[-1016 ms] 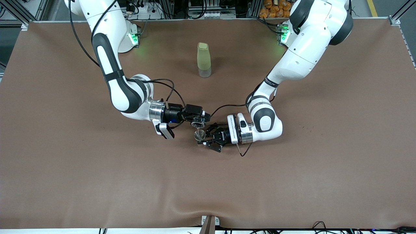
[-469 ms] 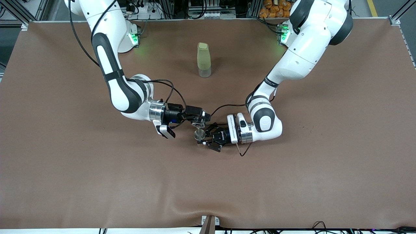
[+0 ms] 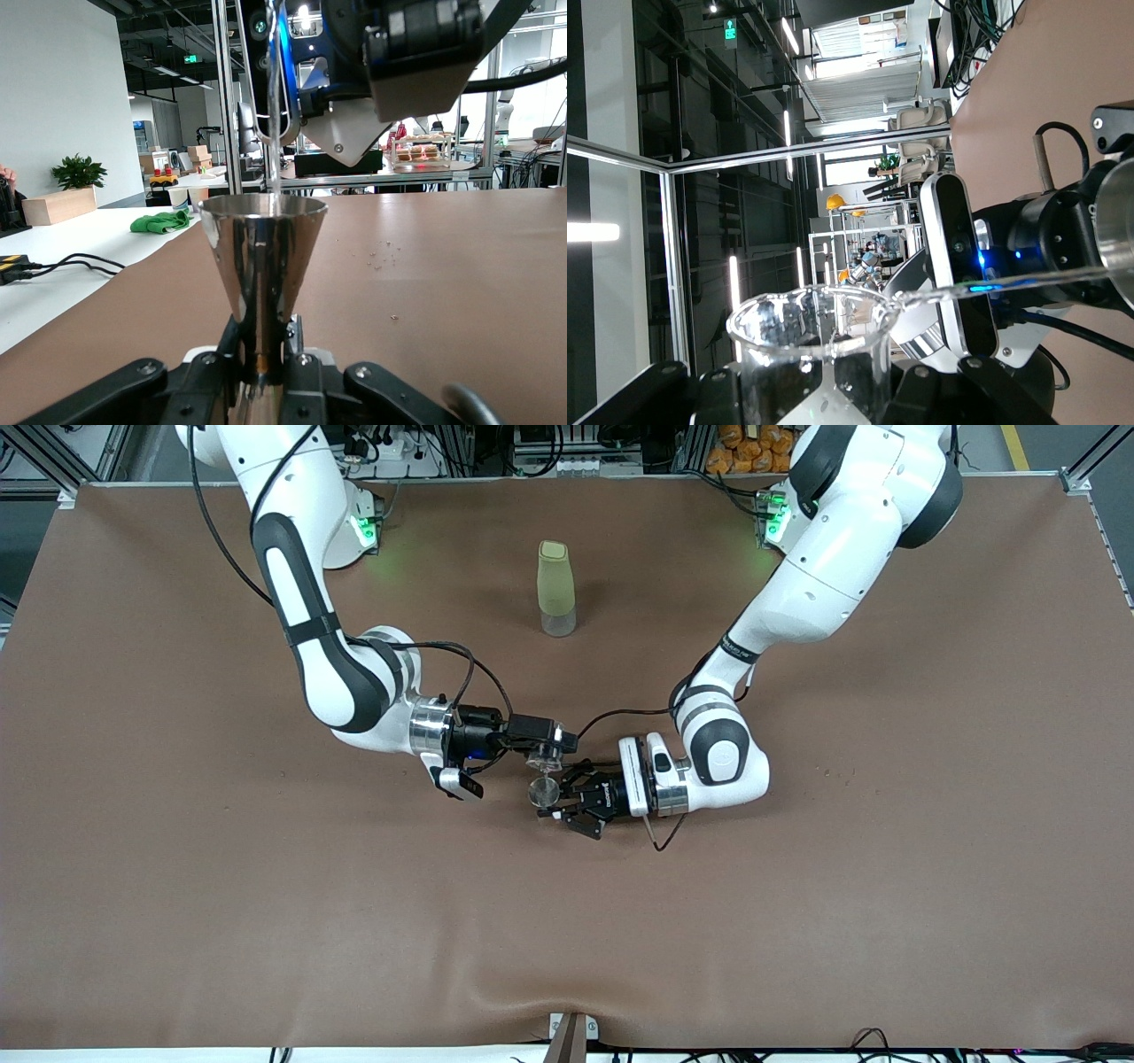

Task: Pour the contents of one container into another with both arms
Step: 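Tilt the right gripper to pour the beaker into the jigger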

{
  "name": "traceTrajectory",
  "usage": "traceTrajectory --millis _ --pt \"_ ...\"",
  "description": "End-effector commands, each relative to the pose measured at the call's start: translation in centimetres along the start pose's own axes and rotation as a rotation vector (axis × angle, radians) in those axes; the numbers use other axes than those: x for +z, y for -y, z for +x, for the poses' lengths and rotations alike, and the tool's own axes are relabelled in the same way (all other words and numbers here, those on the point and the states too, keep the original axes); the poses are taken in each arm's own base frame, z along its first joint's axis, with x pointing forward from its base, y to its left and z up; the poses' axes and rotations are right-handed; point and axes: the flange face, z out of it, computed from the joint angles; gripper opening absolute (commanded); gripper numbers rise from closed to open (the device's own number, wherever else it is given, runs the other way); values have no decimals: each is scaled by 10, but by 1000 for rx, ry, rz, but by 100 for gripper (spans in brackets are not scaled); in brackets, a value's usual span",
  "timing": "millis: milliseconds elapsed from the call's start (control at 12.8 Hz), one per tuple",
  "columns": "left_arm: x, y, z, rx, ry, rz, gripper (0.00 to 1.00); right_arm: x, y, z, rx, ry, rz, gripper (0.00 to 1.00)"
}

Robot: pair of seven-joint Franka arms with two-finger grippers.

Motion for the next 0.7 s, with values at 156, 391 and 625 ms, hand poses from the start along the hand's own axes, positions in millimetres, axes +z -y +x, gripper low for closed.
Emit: traceTrajectory --millis 156,391,625 --pt "0 1 4 -3 -27 19 0 -3 7 5 105 -19 29 0" --pt "-1 1 4 -4 -27 21 0 -4 8 7 135 -23 34 0" --pt "-1 1 4 -4 -27 21 0 -3 13 11 129 -24 41 0"
